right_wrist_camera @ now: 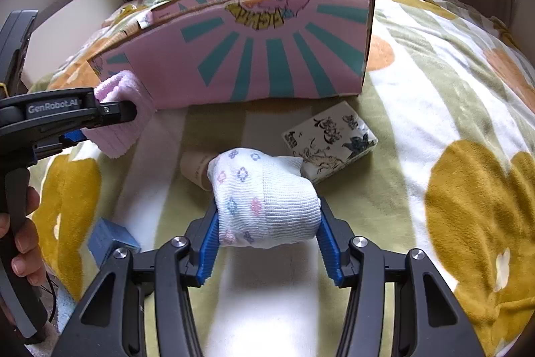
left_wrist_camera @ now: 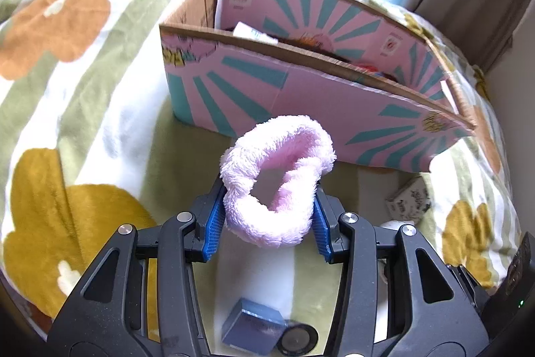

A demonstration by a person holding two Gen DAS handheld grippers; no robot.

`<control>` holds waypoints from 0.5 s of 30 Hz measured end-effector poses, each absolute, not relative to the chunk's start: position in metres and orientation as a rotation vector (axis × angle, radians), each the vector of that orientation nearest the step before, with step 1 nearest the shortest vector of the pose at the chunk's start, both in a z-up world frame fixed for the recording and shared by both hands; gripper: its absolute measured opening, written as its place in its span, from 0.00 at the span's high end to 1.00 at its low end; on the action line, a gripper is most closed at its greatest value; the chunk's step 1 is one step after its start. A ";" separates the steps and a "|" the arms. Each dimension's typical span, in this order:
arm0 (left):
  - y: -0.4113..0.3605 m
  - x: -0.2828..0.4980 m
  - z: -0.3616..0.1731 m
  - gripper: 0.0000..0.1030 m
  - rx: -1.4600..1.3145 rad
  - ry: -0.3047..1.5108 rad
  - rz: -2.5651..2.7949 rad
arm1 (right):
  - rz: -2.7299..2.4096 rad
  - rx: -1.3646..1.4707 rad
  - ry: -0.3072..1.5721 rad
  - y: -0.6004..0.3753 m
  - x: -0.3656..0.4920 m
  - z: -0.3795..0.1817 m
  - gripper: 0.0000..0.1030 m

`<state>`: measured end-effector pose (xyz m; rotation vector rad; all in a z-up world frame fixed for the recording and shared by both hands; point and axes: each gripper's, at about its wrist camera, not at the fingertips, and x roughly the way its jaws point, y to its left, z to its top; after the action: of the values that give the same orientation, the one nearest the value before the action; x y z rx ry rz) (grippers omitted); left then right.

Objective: Organize objects
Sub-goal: 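Grasp the pink sock with the left gripper while the right grasps the white sock, then lower both socks into the cardboard box and open both grippers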

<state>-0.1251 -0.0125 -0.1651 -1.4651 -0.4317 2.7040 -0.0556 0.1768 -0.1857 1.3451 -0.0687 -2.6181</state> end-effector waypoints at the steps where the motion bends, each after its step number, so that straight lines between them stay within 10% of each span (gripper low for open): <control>1: -0.017 -0.122 -0.160 0.60 -1.450 -0.429 2.706 | -2.622 1.334 -0.069 0.177 -0.055 -0.181 0.53; 15: -0.042 -0.102 -0.082 0.60 -1.264 -0.341 2.757 | -2.686 1.167 -0.044 0.182 -0.059 -0.097 0.53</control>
<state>-0.1017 -0.0416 -0.0821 -1.2643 -0.3411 2.7566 -0.0588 0.1824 -0.0970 1.1665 -0.0436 -2.6863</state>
